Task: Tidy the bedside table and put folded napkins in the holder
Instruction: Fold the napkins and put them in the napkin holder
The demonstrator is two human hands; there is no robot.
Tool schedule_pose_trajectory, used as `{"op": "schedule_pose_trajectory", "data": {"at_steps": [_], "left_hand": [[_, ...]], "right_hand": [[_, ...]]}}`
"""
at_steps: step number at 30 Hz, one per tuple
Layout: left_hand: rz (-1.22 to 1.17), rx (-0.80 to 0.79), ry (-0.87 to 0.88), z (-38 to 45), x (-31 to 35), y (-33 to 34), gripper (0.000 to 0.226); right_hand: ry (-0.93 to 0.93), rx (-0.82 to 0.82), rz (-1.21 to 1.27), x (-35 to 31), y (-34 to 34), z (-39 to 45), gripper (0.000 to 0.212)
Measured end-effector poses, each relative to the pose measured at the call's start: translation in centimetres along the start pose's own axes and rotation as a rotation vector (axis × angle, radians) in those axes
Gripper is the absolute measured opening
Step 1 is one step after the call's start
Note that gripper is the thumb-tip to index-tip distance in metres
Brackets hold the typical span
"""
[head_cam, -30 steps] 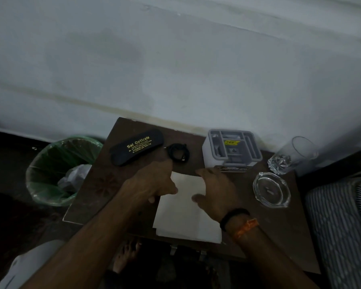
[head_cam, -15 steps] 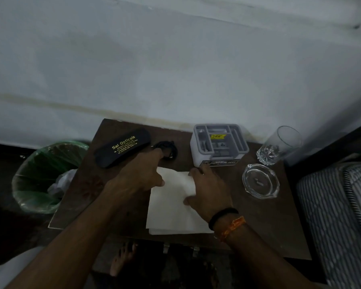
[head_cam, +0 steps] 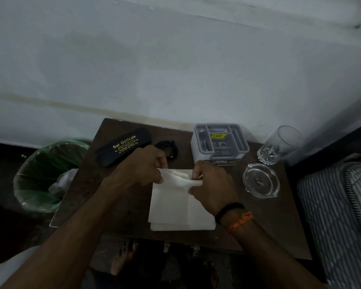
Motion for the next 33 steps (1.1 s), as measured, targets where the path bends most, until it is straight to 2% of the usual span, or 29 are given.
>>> {"op": "schedule_pose_trajectory", "data": {"at_steps": [6,9,12,15,18,25,28,31,33], "left_hand": [[-0.035,-0.017,0.06,0.0,0.4,-0.5,0.017],[-0.147,0.035,0.072,-0.2,0.5,-1.0,0.013],[-0.385,0.108,0.032,-0.7,0.9,-1.6,0.012],[-0.756,0.034,-0.006,-0.9,1.7,-1.5,0.023],[-0.98,-0.009,0.0,-0.8,2.5,-1.2,0.031],[-1.199,0.134,-0.024,-0.5,2.6,-1.4,0.023],[-1.248,0.06,0.01,-1.1,3.6,-0.7,0.03],[-1.174,-0.03,0.013,-1.7,4.2,0.2,0.034],[-1.111,-0.044,-0.006,-1.8,4.4,0.7,0.037]], "right_hand": [[0.002,-0.046,0.095,0.8,-0.7,0.7,0.044],[0.022,-0.101,0.228,1.3,-2.4,1.1,0.038],[0.131,-0.172,0.559,2.1,-4.3,1.4,0.027],[0.2,-0.219,1.025,2.8,-5.3,1.2,0.034],[0.216,-0.239,1.232,2.9,-5.6,1.3,0.039],[0.259,-0.274,1.272,2.3,-3.8,1.2,0.047],[0.221,-0.256,1.369,1.6,-3.7,1.2,0.045],[0.12,-0.116,1.489,1.2,-4.6,1.4,0.046],[0.057,-0.106,1.476,1.1,-5.0,1.4,0.053]]}}
Point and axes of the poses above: each hand's wrist, its own z-axis towards the middle knuckle, its own y-axis out of the palm, x = y × z, the point moved 5 cm from there along z, towards the middle knuckle, and after that the axes turned 2 degrees about -z, right-handed, at the moved point
